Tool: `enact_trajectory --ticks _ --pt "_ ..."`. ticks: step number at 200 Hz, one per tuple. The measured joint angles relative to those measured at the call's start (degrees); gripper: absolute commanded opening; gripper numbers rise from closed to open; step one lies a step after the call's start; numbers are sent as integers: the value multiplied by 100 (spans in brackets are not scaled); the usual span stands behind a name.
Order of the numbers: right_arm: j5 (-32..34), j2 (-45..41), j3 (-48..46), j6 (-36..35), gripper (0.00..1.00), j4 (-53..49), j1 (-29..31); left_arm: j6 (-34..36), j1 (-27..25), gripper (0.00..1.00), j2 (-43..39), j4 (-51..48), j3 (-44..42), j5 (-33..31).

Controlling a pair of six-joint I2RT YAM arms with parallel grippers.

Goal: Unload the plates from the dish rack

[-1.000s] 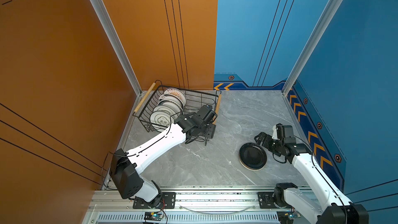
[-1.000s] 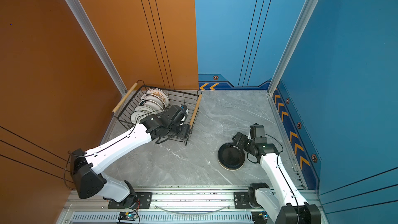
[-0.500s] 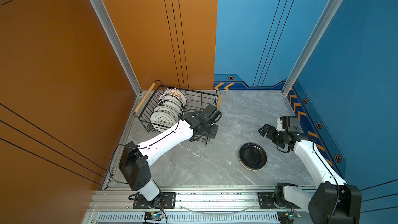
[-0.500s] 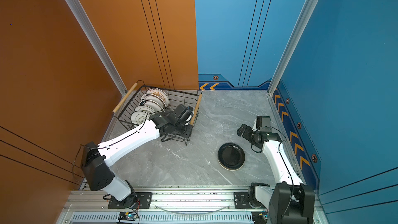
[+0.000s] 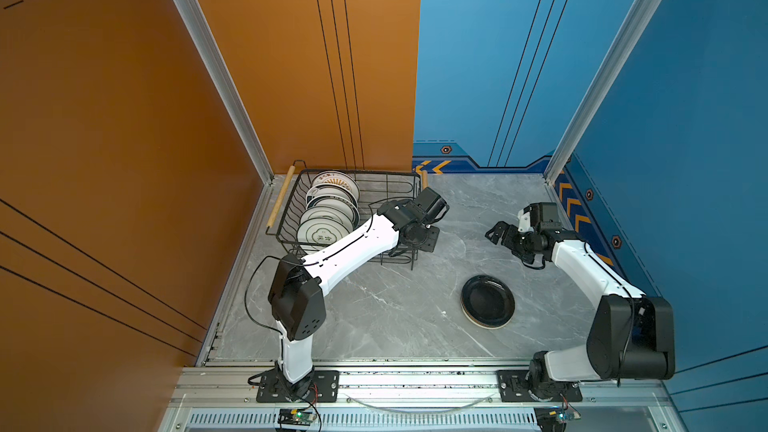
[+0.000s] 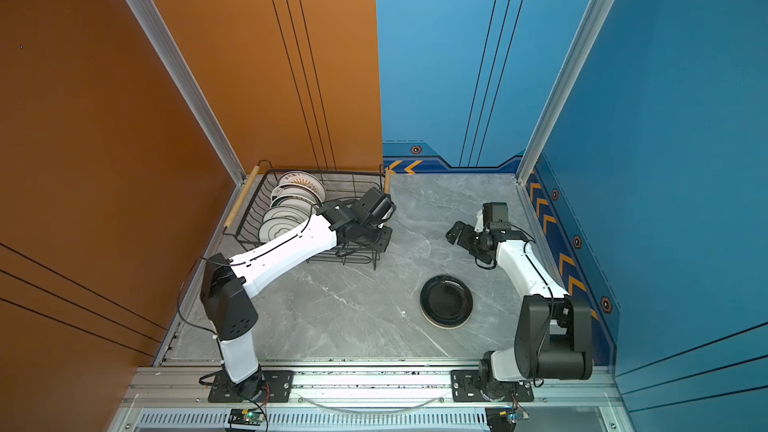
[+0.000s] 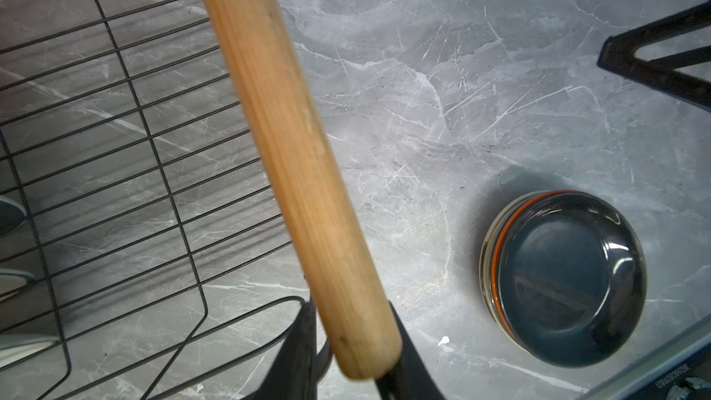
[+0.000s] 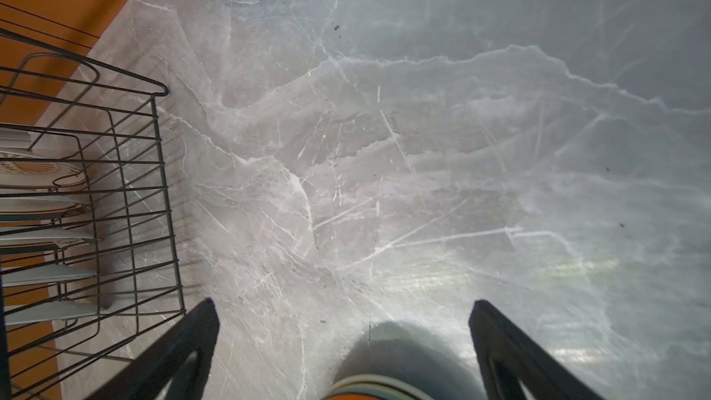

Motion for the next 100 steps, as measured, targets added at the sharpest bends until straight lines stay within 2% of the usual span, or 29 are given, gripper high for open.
enact_trajectory --ticks 24,65,100 --pt "-168 487 424 -4 100 72 79 -345 -37 3 374 -4 474 -33" --pt "-431 1449 1233 -50 100 101 341 -1047 -201 4 857 9 1086 -216" --pt "-560 1902 1565 -50 100 96 481 -1471 -291 4 1106 76 1397 -214"
